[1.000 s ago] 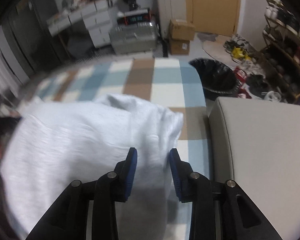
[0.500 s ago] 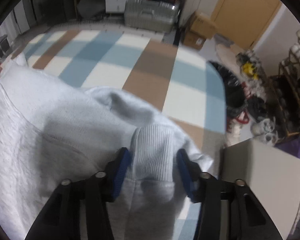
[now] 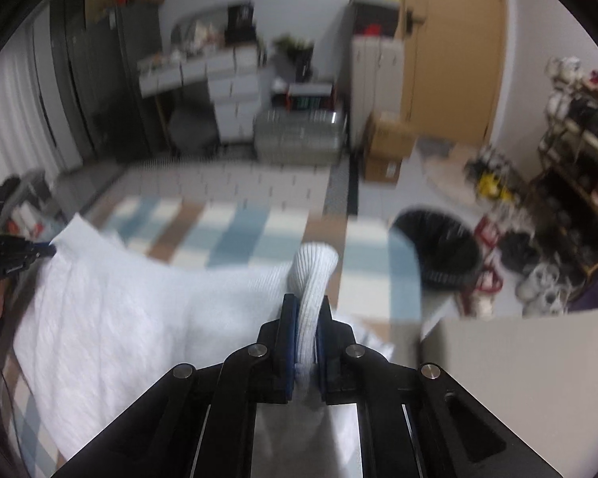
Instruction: Fold large clothes
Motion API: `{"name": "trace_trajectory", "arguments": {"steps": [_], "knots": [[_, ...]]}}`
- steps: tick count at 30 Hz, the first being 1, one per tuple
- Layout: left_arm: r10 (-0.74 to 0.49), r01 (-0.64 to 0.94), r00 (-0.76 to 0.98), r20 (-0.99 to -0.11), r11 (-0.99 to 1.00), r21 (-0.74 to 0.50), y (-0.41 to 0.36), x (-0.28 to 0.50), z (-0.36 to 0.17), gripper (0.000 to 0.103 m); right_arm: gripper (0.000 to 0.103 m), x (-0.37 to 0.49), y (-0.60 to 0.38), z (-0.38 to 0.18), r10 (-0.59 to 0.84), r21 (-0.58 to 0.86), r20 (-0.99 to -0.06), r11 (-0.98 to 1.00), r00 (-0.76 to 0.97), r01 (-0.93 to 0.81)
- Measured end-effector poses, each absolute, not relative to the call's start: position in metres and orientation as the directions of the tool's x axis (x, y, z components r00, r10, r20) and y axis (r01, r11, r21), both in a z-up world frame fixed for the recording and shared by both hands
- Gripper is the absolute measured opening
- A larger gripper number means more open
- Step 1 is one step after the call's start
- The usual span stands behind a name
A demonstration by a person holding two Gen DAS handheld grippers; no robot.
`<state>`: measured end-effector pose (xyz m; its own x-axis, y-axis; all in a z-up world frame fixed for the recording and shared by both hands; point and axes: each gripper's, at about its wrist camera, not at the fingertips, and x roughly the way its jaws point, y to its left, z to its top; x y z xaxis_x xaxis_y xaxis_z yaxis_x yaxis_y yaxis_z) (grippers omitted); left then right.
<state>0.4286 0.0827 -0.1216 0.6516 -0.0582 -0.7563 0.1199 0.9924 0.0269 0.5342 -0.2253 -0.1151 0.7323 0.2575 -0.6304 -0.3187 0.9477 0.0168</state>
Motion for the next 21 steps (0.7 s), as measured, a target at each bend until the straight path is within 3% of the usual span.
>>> {"name": "trace_trajectory", "arguments": {"steps": [3,6,9,10,11,13,15,16,17,18,21], "knots": [[0.005,0.076,0.648,-0.762,0.995,0.071,0.082,0.449,-0.125,0.000,0.008,0.566,-0.226,-0.129,0.214,0.040,-0.648,0.968,0.731,-0.247],[0.065,0.029,0.521,-0.851,0.995,0.094,0.086,0.476,-0.184,0.000,0.008,0.603,-0.225,-0.179,0.114,0.002,-0.733,0.986,0.670,-0.166],[0.070,0.006,0.419,-0.905,0.997,0.080,0.090,0.481,-0.240,0.010,0.009,0.625,-0.215,-0.251,-0.001,-0.087,-0.873,0.984,0.488,-0.154],[0.079,0.005,0.452,-0.888,0.996,0.091,0.088,0.475,-0.238,0.012,0.010,0.618,-0.213,-0.247,0.001,-0.103,-0.836,0.982,0.549,-0.158],[0.100,0.000,0.469,-0.877,0.994,0.114,0.086,0.467,-0.233,0.016,0.012,0.611,-0.213,-0.241,0.003,-0.112,-0.816,0.980,0.578,-0.164],[0.136,-0.005,0.471,-0.872,0.989,0.151,0.085,0.449,-0.216,0.020,0.034,0.594,-0.221,-0.223,0.023,-0.086,-0.811,0.984,0.585,-0.157],[0.142,-0.001,0.504,-0.852,0.987,0.164,0.088,0.424,-0.200,0.042,0.042,0.561,-0.238,-0.201,0.128,0.014,-0.779,0.982,0.614,-0.186],[0.124,0.013,0.524,-0.843,0.988,0.153,0.090,0.409,-0.193,0.076,0.047,0.544,-0.246,-0.192,0.178,0.061,-0.763,0.977,0.621,-0.205],[0.121,0.015,0.529,-0.840,0.988,0.152,0.093,0.395,-0.191,0.093,0.065,0.531,-0.253,-0.188,0.211,0.094,-0.757,0.972,0.618,-0.217],[0.115,0.015,0.534,-0.838,0.989,0.145,0.096,0.386,-0.191,0.093,0.073,0.511,-0.261,-0.185,0.255,0.137,-0.746,0.963,0.615,-0.233],[0.055,0.049,0.462,-0.885,0.995,0.087,0.101,0.373,-0.204,0.093,0.073,0.460,-0.274,-0.195,0.326,0.208,-0.747,0.942,0.579,-0.263]]}}
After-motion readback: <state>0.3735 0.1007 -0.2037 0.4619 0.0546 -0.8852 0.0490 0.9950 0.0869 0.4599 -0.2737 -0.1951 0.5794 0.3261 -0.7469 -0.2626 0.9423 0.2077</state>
